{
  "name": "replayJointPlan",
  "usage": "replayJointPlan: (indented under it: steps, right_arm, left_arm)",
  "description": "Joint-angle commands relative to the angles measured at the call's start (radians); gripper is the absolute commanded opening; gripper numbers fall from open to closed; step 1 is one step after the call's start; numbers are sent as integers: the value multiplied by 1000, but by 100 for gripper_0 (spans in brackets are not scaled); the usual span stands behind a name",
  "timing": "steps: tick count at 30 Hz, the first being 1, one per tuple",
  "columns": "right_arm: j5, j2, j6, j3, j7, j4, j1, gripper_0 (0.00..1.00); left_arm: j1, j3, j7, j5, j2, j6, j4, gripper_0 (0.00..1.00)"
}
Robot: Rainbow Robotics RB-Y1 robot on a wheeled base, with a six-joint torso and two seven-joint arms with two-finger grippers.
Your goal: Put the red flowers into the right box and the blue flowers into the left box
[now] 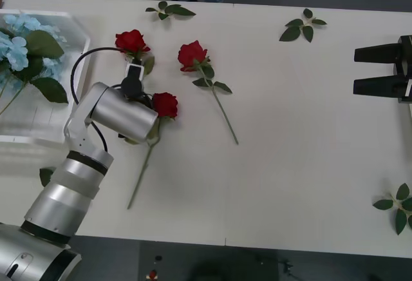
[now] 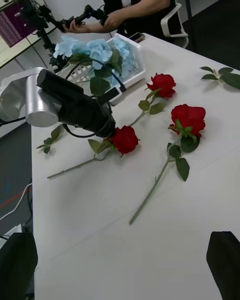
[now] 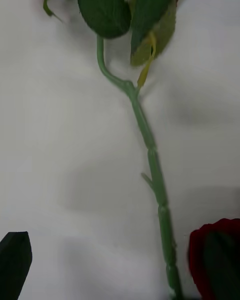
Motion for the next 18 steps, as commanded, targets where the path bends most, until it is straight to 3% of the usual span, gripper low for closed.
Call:
replayJointPlan:
  steps: [1, 2, 6, 8, 10, 13, 18]
  right_arm:
    - [-12, 10, 3, -10, 9, -19, 0, 100]
    - [-12, 10, 3, -10, 9, -19, 0, 100]
    - [-12, 10, 3, -10, 9, -19, 0, 100]
    - [-12, 10, 3, -10, 9, -19, 0, 100]
    - [-12, 10, 3, -10, 9, -19, 0, 100]
    - [-12, 10, 3, -10, 9, -19, 0, 100]
    - [-12, 10, 3, -10, 9, -19, 0, 100]
  left_arm:
    - [26, -11, 54, 33, 5, -9, -14, 100]
    - [29, -11, 54, 45, 5, -9, -14, 100]
    - [40, -11, 54, 76, 5, -9, -14, 81]
    - [43, -11, 54, 84, 5, -9, -14, 77]
    - [49, -11, 54, 101, 5, -9, -14, 64]
    - [62, -11, 54, 111, 5, -24, -14, 38]
    - [89, -11, 59, 139, 5, -88, -14, 34]
